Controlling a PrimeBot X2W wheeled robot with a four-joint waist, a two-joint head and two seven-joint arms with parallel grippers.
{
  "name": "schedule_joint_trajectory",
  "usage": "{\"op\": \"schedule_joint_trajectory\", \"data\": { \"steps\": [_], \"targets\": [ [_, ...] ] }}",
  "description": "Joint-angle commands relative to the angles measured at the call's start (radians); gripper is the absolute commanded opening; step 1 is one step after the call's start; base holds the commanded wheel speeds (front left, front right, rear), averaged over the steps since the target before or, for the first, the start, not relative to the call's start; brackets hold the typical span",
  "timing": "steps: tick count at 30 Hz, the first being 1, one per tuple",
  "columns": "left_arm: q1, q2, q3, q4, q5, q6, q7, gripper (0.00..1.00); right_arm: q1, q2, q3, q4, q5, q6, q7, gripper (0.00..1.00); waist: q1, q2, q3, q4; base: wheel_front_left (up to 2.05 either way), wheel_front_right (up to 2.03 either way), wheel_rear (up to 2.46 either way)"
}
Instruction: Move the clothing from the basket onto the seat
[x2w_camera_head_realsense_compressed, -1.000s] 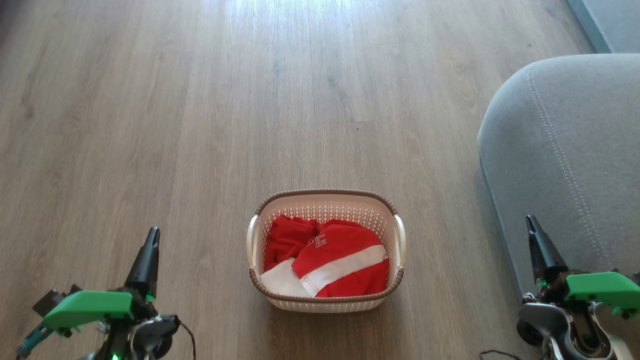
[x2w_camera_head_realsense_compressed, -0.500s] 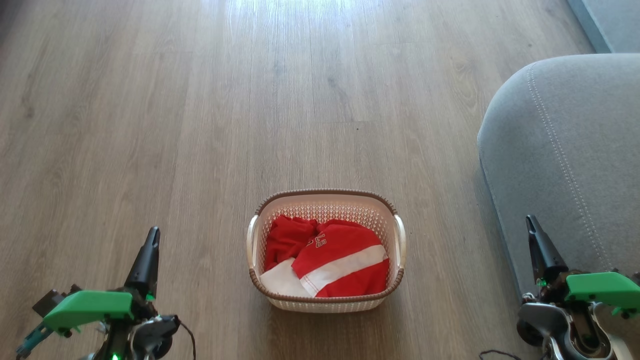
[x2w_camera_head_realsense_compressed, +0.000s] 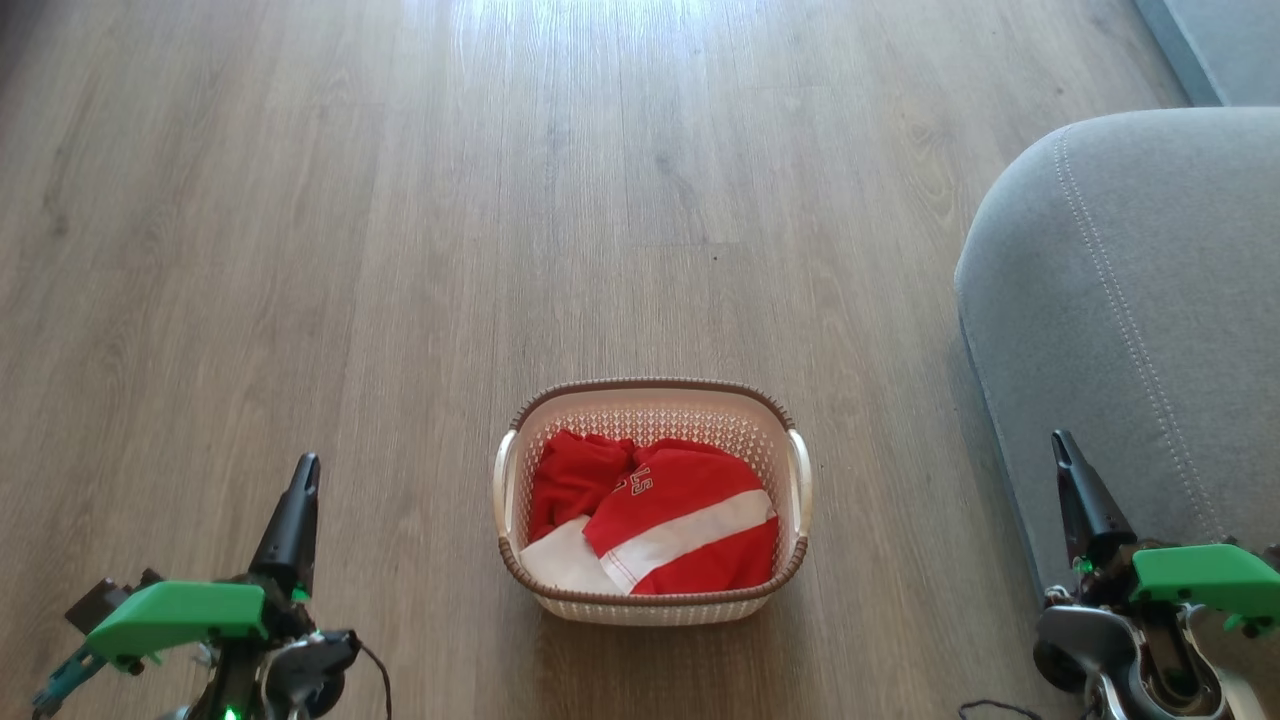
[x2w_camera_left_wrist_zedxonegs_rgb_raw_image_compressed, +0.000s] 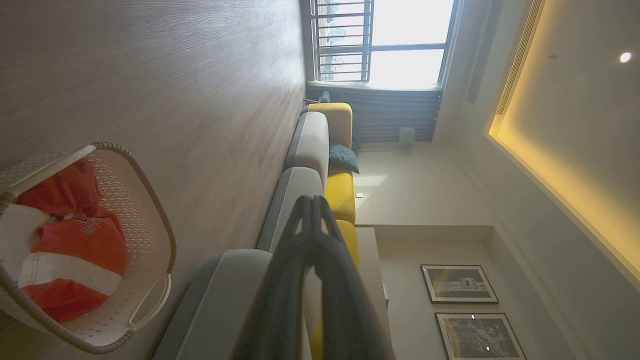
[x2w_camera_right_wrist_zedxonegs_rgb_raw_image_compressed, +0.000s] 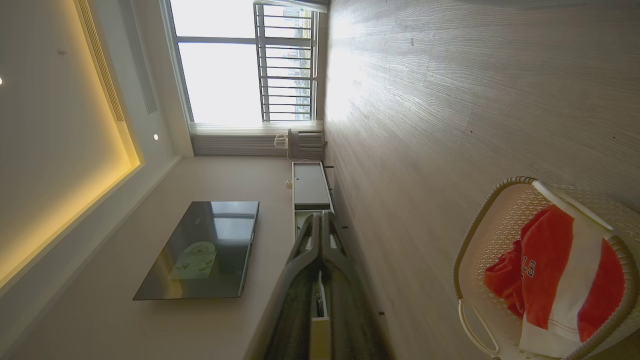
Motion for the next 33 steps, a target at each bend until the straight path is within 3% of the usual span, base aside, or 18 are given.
{"op": "schedule_joint_trajectory", "data": {
  "steps": [1,23,24,33],
  "targets": [
    [-0.048,0.014,0.034,-0.034,-0.006,-0.009,0.007,0.00,-0.052,-0.004,0.018,-0.039,0.006,0.000,0.004,0.00,0.0000,0.0000,0.000,0.000,0.00,0.00,0.00],
    [-0.048,0.014,0.034,-0.034,-0.006,-0.009,0.007,0.00,-0.052,-0.004,0.018,-0.039,0.006,0.000,0.004,0.00,0.0000,0.0000,0.000,0.000,0.00,0.00,0.00],
    [0.000,0.000,0.000,0.000,0.000,0.000,0.000,1.00,0.000,0.000,0.000,0.000,0.000,0.000,0.000,1.00,0.0000,0.0000,0.000,0.000,0.00,0.00,0.00],
    [0.036,-0.004,-0.008,0.076,0.003,0.002,-0.006,1.00,0.028,0.005,0.011,0.077,-0.004,0.000,-0.006,1.00,0.0000,0.0000,0.000,0.000,0.00,0.00,0.00]
  ]
}}
